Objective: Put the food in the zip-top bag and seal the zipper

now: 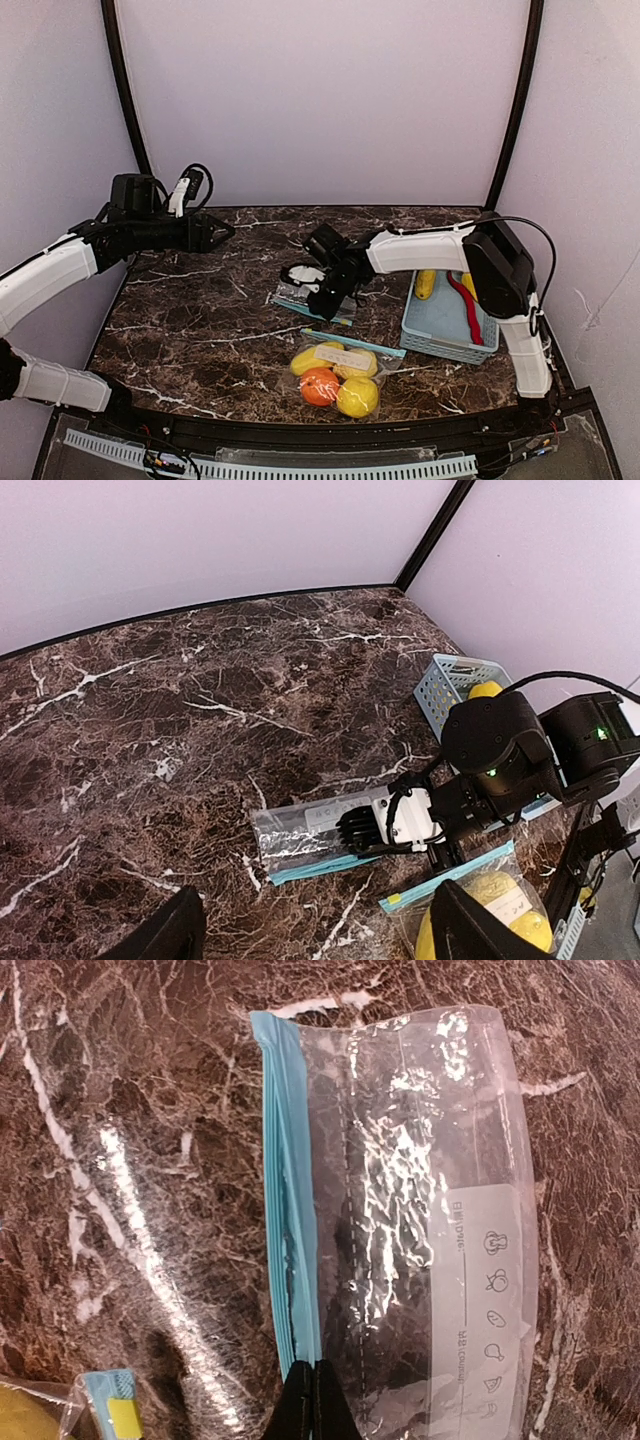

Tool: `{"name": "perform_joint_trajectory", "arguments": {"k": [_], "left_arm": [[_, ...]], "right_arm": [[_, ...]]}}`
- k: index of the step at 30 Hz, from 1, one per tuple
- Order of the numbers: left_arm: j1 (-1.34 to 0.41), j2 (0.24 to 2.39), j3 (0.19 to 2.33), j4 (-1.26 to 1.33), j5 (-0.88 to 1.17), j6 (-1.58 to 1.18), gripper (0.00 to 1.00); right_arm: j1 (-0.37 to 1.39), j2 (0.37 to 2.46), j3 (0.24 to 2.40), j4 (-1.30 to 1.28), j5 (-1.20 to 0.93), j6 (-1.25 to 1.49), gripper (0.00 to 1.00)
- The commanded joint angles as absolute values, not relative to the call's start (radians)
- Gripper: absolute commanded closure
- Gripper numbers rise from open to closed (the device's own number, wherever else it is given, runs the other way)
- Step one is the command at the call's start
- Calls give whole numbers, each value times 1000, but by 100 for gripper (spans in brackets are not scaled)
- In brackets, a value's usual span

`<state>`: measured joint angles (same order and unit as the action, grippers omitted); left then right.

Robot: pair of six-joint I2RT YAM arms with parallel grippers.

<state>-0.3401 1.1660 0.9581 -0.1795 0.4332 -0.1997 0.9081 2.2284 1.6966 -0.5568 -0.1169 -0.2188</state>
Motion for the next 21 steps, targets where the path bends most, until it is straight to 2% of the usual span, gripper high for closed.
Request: {"name": "perform_joint_trajectory", "arguments": {"k": [1,10,14,21], "left_arm": [[-334,1165,932,-154,476,-215,22],[-338,1151,915,-103,510,-251,23],[-366,1115,885,-33,493,-372,23],[-570,1096,827,136,308,-616,23]], "right_arm": [[888,2142,1681,-532,-191,-157,100],[873,2014,1625,-458,-216,23,100],[877,1894,1562,-399,-189,140,100],[938,1704,1422,-261,-68,242,100]]}}
